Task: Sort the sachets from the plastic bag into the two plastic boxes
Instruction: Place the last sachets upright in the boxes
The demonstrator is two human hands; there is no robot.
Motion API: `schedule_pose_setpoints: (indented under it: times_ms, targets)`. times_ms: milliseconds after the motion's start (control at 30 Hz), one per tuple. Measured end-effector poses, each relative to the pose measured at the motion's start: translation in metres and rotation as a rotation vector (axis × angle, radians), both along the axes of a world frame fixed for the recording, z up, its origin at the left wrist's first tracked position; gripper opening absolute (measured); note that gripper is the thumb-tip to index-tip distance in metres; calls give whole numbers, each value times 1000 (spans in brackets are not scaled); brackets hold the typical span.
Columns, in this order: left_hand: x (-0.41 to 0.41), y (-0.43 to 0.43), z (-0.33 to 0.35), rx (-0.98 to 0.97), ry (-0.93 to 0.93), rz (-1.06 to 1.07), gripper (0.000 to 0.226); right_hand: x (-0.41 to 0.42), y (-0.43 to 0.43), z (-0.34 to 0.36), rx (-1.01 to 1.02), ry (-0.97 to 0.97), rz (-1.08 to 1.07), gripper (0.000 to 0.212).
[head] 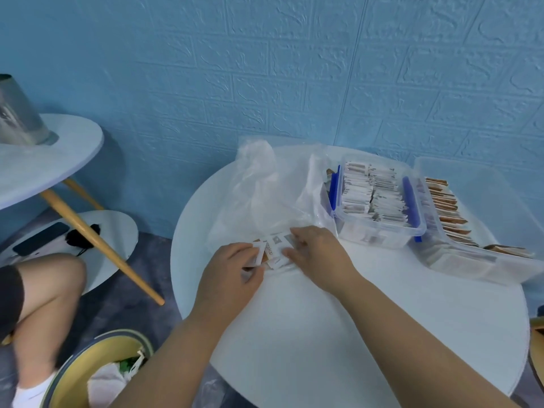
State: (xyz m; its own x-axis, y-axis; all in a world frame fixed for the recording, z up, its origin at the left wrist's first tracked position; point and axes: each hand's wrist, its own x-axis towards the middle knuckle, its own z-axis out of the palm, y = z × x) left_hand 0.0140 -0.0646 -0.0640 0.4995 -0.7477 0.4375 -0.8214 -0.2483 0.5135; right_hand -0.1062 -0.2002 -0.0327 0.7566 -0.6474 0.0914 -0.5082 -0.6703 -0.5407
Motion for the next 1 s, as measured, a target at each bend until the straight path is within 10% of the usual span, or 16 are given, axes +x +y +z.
schedule_pose_setpoints:
  times_ms: [467,1000]
  targets:
    - [-6,7,11,-126,90,65,28,9,-2,0,122,17,-1,55]
    - [-5,8,11,-191,92,58,25,-4,-11,4,536,-376,-118,19]
